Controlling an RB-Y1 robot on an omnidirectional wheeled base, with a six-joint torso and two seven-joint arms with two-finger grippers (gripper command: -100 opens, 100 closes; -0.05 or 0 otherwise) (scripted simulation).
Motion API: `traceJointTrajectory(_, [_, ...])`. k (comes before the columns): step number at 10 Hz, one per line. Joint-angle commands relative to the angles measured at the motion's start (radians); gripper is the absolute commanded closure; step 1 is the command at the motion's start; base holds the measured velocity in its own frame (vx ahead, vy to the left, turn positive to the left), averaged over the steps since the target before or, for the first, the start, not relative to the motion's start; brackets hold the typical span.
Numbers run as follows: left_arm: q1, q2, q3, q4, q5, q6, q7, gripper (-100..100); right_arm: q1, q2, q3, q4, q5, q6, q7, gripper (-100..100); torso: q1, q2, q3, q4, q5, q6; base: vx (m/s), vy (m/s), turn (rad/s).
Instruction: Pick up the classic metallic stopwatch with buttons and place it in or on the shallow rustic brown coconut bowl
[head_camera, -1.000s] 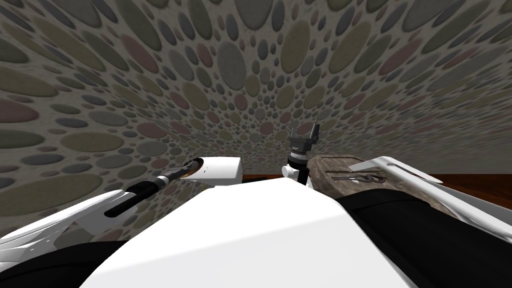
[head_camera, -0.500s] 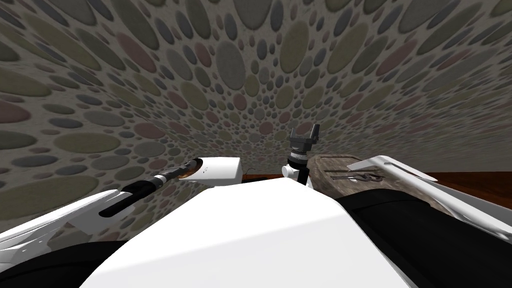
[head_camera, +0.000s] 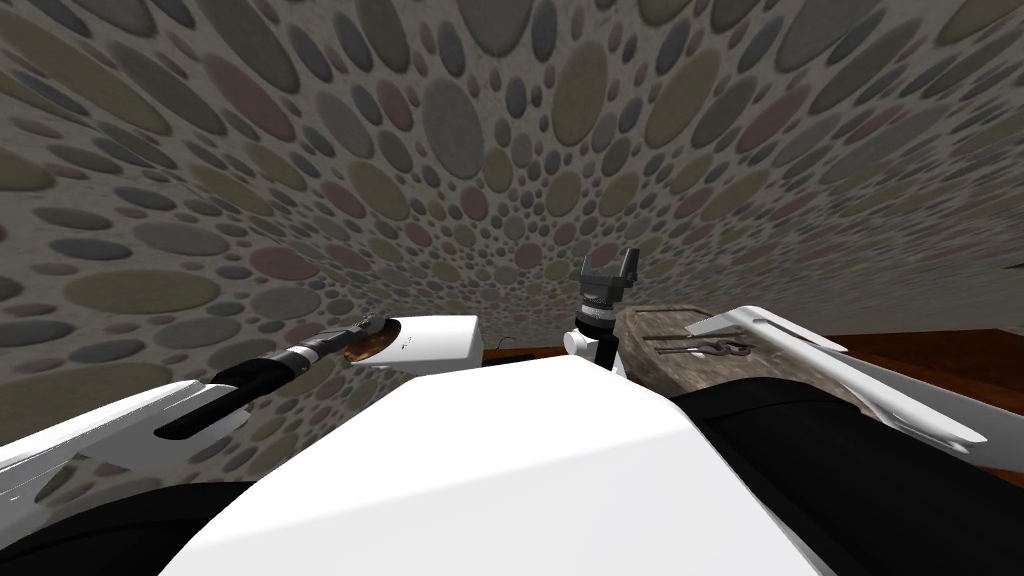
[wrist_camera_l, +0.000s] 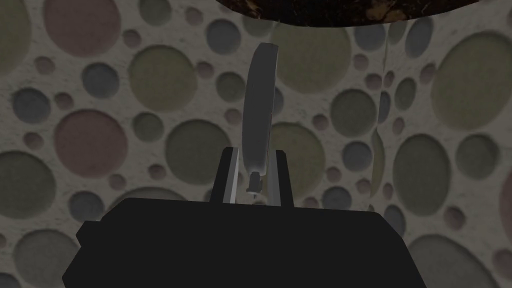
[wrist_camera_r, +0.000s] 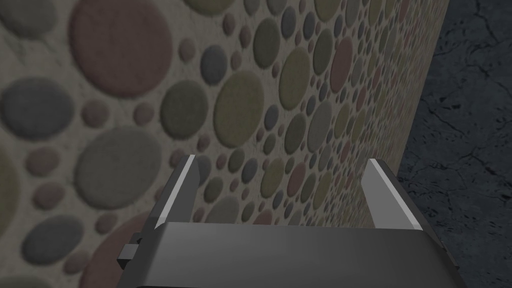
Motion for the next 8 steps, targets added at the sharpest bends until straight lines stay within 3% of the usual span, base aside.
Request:
traceJointTrajectory(1, [0.007, -0.001, 0.028, 0.006, 0.009, -0.017, -0.005, 100, 0.000, 0.000, 0.000, 0.000, 0.000, 0.000, 0.000, 0, 0.000, 0.000, 0.000, 0.000, 0.000, 0.000, -0.010, -0.006, -0.034])
traceJointTrajectory(6, [0.029, -0.005, 0.125, -0.007, 0.034, -0.045, -0.017, 100, 0.000, 0.000, 0.000, 0.000, 0.000, 0.000, 0.000, 0, -0.001, 0.001, 0.001, 0.000, -0.001, 0.001, -0.016, -0.010, -0.053])
traceJointTrajectory(7, [-0.004, -0.009, 0.088, -0.017, 0.022, -0.016, -0.007, 100, 0.000, 0.000, 0.000, 0.000, 0.000, 0.000, 0.000, 0, -0.002, 0.001, 0.001, 0.000, -0.001, 0.001, 0.004, 0.009, 0.046])
traceJointTrajectory(8, [-0.004, -0.009, 0.088, -0.017, 0.022, -0.016, -0.007, 100, 0.000, 0.000, 0.000, 0.000, 0.000, 0.000, 0.000, 0, 0.000, 0.000, 0.000, 0.000, 0.000, 0.000, 0.021, 0.013, 0.068])
